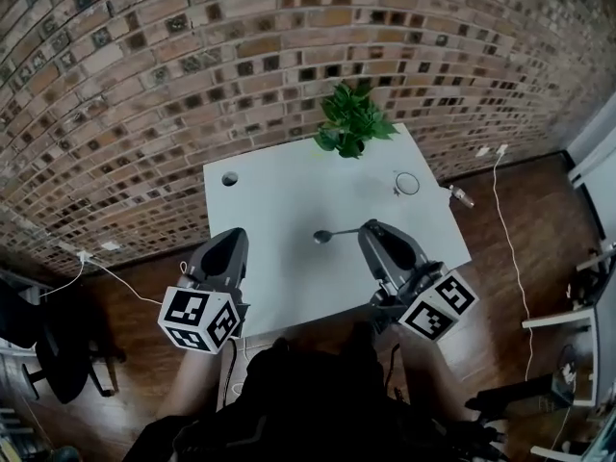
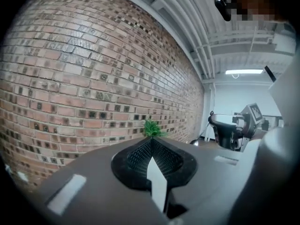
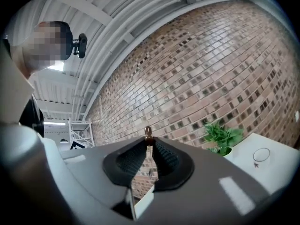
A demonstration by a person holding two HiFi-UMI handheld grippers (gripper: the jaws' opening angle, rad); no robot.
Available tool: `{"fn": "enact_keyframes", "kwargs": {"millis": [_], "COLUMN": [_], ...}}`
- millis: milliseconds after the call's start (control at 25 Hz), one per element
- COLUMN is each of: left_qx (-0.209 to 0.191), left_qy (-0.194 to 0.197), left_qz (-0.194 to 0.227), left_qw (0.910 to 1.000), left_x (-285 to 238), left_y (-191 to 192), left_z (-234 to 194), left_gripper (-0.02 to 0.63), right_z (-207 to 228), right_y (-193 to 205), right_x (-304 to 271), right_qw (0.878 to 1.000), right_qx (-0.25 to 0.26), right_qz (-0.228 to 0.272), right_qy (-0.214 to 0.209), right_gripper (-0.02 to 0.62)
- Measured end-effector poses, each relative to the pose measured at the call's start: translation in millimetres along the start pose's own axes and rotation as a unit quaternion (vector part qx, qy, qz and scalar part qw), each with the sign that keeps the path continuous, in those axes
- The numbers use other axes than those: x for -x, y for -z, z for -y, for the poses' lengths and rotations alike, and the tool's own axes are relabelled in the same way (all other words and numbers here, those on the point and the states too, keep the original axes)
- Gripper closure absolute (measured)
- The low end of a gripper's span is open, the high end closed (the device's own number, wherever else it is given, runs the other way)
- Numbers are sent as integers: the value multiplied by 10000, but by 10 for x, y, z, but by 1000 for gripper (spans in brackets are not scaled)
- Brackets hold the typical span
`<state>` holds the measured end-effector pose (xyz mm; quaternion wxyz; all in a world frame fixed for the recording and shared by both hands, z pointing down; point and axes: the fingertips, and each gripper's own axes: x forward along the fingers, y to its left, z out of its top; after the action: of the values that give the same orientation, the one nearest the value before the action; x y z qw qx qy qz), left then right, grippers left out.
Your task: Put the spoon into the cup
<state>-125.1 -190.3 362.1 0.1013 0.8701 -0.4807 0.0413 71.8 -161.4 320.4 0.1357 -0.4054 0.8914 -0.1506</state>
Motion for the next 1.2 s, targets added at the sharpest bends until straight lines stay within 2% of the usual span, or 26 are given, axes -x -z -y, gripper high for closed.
{"fn": "enact_keyframes", "kwargs": {"millis": [200, 440, 640, 800, 1080, 1200], "left_qx": [168, 136, 358, 379, 437, 699], "left_qy": [-523, -789, -848, -660, -378, -397], "left_qz": [41, 116, -24, -107, 20, 13], "left_qw": [9985, 9967, 9958, 9970, 9983, 9968], "left_x": [-314, -665, -898, -1070, -1409, -1537], "left_y": [41, -8, 42, 82, 74, 145], "left_z": [387, 987, 1318, 1465, 1206, 1059], "left_gripper": [612, 612, 612, 612, 612, 612], "right_z": [496, 984, 1271, 1503, 1867, 2001], "right_y": [-163, -436, -546, -543, -472, -420], "right_x": [192, 410, 472, 422, 247, 227], "right_qw": [9978, 9938, 9922, 9943, 9980, 9977], "right_qx": [-119, -177, -259, -259, -184, -130], "right_qz": [-326, -458, -497, -513, -559, -663], "right_qy": [-570, -998, -1113, -899, -221, 34], "right_gripper": [549, 549, 549, 549, 549, 549]}}
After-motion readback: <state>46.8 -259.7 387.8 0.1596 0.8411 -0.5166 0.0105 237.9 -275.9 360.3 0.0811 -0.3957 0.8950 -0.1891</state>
